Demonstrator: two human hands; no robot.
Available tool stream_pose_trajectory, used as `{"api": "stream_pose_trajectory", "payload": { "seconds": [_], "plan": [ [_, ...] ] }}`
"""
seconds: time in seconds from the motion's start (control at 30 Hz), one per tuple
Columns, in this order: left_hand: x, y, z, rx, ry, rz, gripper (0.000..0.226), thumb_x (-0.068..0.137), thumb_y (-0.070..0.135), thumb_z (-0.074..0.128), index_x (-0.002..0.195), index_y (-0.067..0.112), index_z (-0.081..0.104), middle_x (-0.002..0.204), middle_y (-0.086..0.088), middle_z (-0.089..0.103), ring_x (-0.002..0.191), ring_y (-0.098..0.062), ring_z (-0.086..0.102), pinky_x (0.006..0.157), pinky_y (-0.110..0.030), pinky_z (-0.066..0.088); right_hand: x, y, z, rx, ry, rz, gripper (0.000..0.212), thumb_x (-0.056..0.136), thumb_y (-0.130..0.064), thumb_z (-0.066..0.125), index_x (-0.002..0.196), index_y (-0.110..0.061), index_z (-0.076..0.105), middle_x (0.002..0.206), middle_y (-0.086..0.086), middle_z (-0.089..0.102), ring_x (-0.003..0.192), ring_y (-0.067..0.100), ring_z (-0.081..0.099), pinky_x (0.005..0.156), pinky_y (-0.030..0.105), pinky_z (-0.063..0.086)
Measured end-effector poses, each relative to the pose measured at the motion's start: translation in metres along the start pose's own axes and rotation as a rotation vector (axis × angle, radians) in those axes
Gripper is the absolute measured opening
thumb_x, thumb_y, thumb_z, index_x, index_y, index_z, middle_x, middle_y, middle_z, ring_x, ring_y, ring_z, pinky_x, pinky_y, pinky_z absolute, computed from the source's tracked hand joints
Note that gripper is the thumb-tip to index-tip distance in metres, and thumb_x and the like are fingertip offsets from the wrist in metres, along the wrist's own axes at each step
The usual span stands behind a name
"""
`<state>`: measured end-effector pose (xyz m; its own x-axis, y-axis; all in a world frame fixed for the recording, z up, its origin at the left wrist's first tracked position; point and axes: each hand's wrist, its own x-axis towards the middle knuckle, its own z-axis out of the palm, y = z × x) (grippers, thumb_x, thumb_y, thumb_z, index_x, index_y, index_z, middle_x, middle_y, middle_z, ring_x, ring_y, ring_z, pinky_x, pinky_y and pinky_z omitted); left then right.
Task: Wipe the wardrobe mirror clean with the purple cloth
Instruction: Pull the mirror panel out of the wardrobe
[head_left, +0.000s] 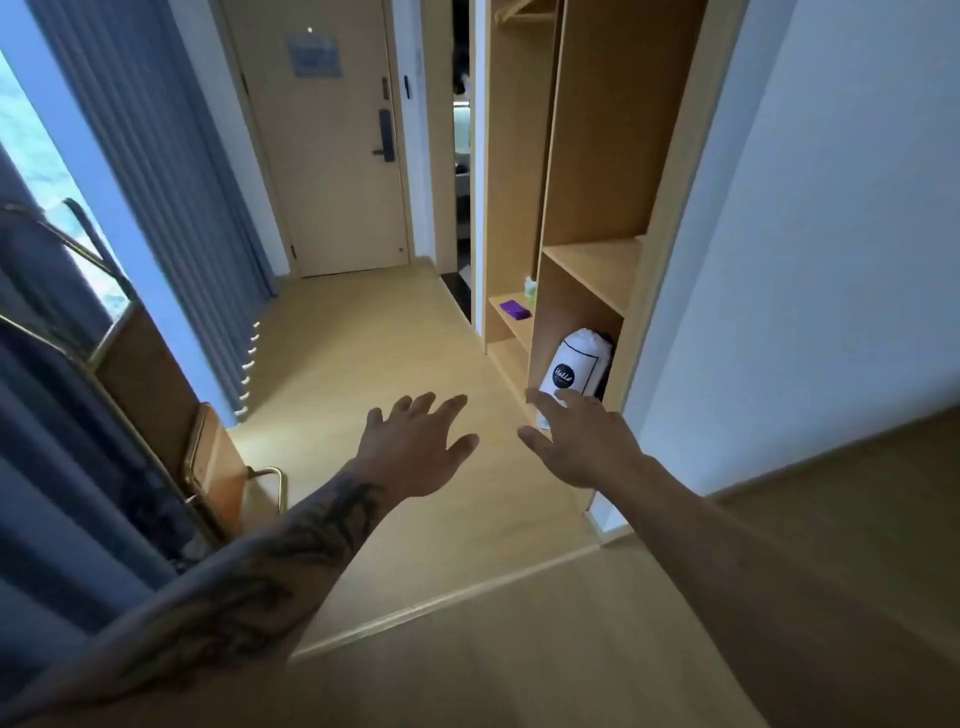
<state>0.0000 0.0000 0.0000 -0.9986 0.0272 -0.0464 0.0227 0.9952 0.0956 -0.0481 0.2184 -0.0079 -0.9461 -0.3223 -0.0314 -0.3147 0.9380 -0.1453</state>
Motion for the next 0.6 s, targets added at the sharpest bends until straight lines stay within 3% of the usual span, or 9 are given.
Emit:
{"api": "stream_pose_trajectory", "payload": {
  "seconds": [0.33,0.6],
  "plan": [
    [0.13,0.004,0.033,0.028,-0.106,-0.036,0.067,0.102,0.069,0.027,0.161,0.04,0.016,0.17,-0.003,0.024,0.156,-0.028,0.022,0.122,-0.055,0.023,0.143,0.035,0.052,0.068,-0.121,-0.036,0.063,0.105,-0.063,0.031,0.161,-0.04,0.016,0.167,0.007,0.026,0.148,0.032,0.032,0.111,0.05,0.036],
    [0.198,-0.053,0.069,-0.04,-0.207,-0.147,0.068,0.1,0.073,0.023,0.159,0.038,0.025,0.166,-0.003,0.034,0.152,-0.028,0.031,0.12,-0.055,0.027,0.228,0.037,0.099,0.072,-0.238,0.011,0.062,0.105,-0.062,0.031,0.16,-0.039,0.018,0.165,0.007,0.027,0.146,0.035,0.032,0.111,0.051,0.033]
  ]
}}
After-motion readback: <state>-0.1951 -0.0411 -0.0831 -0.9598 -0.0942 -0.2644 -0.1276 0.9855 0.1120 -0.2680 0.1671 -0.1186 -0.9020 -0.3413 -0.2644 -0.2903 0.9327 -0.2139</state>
